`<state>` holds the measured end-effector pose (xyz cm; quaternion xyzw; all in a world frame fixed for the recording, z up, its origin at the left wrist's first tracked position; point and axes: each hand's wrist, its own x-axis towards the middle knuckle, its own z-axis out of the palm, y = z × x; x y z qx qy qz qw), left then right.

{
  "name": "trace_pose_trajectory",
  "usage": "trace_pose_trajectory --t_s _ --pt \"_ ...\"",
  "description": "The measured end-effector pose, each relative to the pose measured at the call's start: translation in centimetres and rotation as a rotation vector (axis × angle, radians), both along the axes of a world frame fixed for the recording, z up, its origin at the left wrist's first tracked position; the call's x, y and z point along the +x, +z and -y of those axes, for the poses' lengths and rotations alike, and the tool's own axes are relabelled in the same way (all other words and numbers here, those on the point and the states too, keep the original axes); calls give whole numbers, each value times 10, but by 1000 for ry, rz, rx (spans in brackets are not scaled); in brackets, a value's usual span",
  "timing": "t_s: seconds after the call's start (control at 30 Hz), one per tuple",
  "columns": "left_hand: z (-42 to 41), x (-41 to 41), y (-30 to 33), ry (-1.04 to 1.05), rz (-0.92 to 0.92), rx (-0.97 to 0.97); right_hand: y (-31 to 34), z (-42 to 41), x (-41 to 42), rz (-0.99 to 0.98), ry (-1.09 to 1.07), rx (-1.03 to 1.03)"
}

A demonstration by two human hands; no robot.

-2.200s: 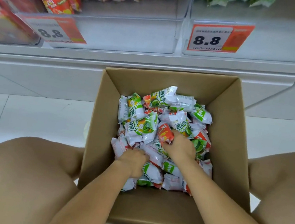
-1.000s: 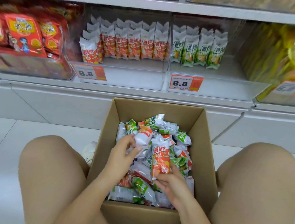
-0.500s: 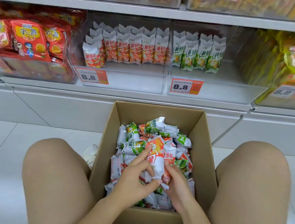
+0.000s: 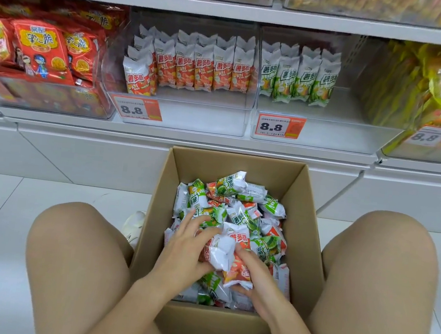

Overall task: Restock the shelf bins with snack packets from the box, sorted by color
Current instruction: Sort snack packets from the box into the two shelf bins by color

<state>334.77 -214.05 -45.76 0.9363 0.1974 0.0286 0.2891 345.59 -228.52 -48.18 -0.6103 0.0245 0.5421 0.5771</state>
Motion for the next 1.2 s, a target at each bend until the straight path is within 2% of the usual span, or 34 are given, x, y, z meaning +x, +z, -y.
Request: trace_pose_trajectory --t_s 0.03,0.13,0.17,0.33,0.5,0.6,0.73,0.87,1.07,1.2 --pt "0 2 3 56 -5 -127 3 -2 -2 7 -13 1" --pt "9 10 14 300 -10 -752 4 -6 -2 56 -76 33" --pt "14 13 15 358 19 -890 4 -6 -2 76 -85 43" --pt "19 18 6 496 -7 -872 0 -12 -12 119 -90 20" --pt "11 37 19 669 -21 -1162 18 -31 -4 93 -164 66" --pt "-2 46 36 625 96 -1101 37 -47 7 144 -106 138" --pt "-28 61 72 470 279 -940 82 -82 24 353 45 224" --pt "-75 83 105 449 401 -1025 129 -132 53 493 95 301" --pt "-140 109 148 427 567 -1040 163 -230 90 565 139 367" --pt "-190 113 144 442 554 -857 165 -282 107 552 176 380"
